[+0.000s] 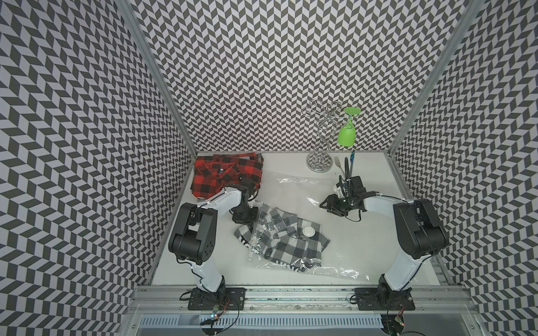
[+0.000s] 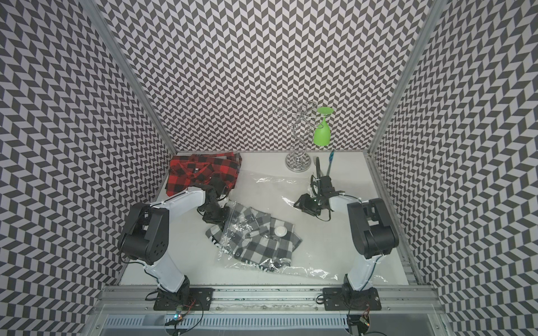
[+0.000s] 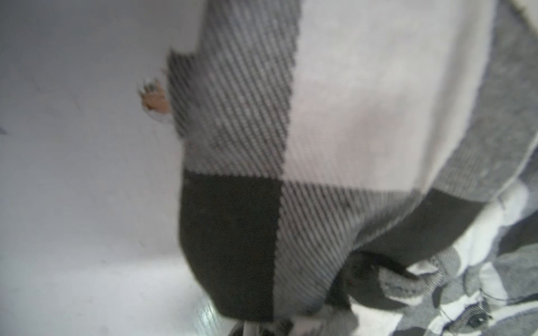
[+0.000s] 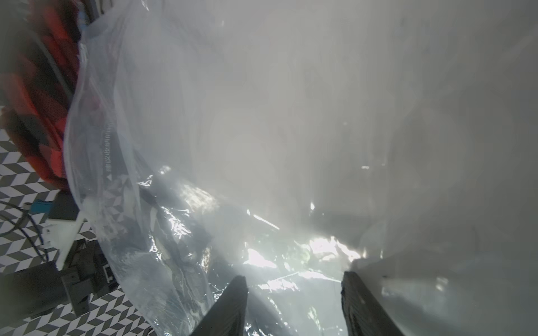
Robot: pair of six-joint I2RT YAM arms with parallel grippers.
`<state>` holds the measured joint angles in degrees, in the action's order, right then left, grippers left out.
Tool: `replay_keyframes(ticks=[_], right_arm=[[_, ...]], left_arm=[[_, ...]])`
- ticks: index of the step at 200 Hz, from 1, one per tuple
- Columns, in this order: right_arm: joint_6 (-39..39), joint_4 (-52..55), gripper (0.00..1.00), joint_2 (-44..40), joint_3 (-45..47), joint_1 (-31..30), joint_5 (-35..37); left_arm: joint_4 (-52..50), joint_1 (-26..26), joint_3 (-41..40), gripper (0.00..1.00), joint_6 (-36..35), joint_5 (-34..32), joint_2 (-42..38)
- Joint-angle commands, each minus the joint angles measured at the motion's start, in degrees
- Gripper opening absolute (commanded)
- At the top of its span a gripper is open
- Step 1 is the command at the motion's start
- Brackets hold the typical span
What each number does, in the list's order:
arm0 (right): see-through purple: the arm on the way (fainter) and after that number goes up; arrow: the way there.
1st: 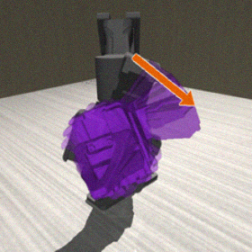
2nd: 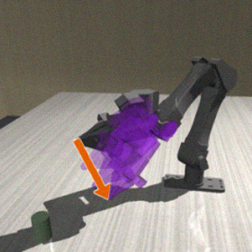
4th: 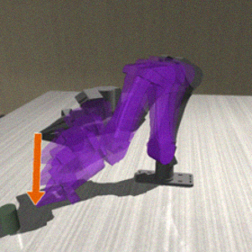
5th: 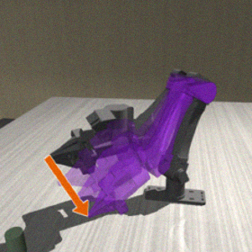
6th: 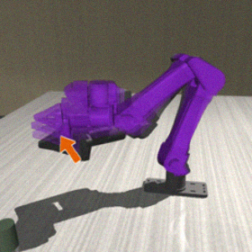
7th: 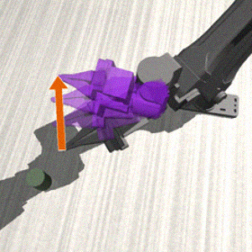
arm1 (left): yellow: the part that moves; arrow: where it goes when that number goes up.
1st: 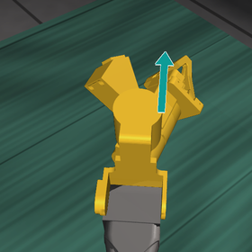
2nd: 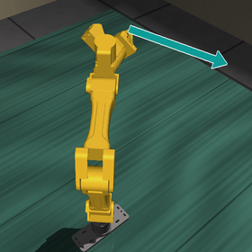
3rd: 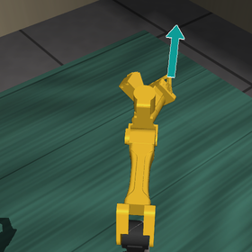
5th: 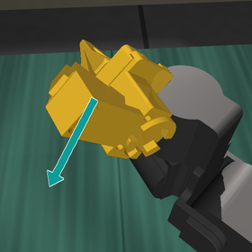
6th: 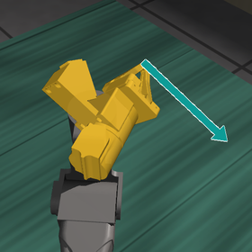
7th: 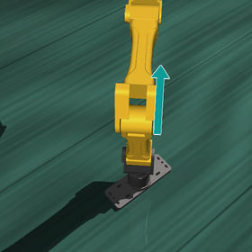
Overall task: Take the shirt out of the vacuum bag
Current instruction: Take out the shirt from the vacuum bag.
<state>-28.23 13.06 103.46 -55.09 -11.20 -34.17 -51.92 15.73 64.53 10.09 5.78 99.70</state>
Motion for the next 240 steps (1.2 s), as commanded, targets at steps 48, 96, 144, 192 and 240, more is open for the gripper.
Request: replay_keyframes(ticks=[48, 96, 144, 192, 240], right_arm=[[0.0, -1.4, 0.54, 5.5, -0.2, -0.3, 6.5], [0.1, -1.1, 0.54, 6.7, -1.4, -0.3, 7.4], [0.0, -1.2, 0.53, 7.3, -1.6, -0.2, 7.1], [0.9, -0.8, 0.53, 8.2, -2.8, -0.3, 6.5], [0.9, -1.3, 0.54, 8.8, -3.4, -0.2, 5.6]], left_arm=[[-7.5, -1.6, 8.0, 0.00, 2.9, -5.7, -6.8], [-13.7, -1.6, 13.6, 0.00, 4.1, -9.4, -10.2], [-20.4, -1.4, 24.2, 0.00, 6.9, -12.8, -12.5], [-25.8, -1.4, 37.3, 0.00, 10.8, -15.1, -14.9], [-25.7, -1.3, 44.2, 0.00, 12.2, -10.3, -14.9]])
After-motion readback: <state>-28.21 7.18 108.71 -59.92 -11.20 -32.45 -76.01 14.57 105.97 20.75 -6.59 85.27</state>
